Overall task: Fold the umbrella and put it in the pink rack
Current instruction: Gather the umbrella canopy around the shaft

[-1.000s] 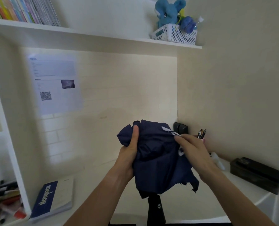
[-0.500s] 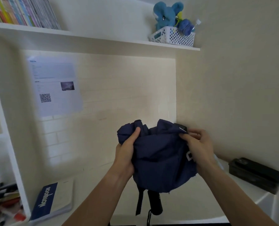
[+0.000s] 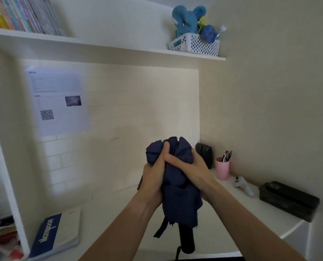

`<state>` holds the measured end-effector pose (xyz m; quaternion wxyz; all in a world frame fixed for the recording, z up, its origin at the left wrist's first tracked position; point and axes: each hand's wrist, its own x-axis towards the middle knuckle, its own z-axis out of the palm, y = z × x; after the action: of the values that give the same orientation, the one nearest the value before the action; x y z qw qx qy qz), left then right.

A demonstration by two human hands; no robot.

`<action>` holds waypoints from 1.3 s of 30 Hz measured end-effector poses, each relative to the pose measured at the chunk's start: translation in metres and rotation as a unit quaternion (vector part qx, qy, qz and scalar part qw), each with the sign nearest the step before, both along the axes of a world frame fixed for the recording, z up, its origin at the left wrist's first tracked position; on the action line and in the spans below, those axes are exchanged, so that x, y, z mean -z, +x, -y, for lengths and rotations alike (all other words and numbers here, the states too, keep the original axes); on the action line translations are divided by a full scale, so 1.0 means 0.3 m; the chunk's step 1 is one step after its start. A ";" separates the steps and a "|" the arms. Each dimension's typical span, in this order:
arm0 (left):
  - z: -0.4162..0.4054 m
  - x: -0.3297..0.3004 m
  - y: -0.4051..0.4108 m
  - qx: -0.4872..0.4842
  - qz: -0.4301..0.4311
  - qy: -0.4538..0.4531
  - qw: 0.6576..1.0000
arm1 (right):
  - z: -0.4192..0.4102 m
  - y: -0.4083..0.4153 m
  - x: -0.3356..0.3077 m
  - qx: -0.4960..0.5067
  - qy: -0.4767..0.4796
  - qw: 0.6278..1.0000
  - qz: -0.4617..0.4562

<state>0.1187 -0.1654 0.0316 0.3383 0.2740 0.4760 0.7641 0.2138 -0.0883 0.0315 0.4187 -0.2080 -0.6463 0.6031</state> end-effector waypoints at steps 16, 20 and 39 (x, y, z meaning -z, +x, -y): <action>0.000 0.009 -0.077 -0.075 -0.182 0.008 0.980 | -0.137 0.071 -0.046 0.040 -0.167 0.974 -0.149; 0.012 -0.023 -0.122 -0.247 -0.283 -0.046 0.926 | -0.149 0.107 -0.049 0.072 -0.138 0.972 -0.176; 0.061 0.178 0.030 -0.287 -0.765 0.109 0.566 | -0.175 0.113 -0.070 0.180 -0.206 0.928 -0.251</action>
<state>0.1278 -0.1836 -0.0218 -0.4220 0.6402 0.5234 0.3717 0.2476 -0.0358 0.0526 0.6164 -0.2442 -0.3331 0.6704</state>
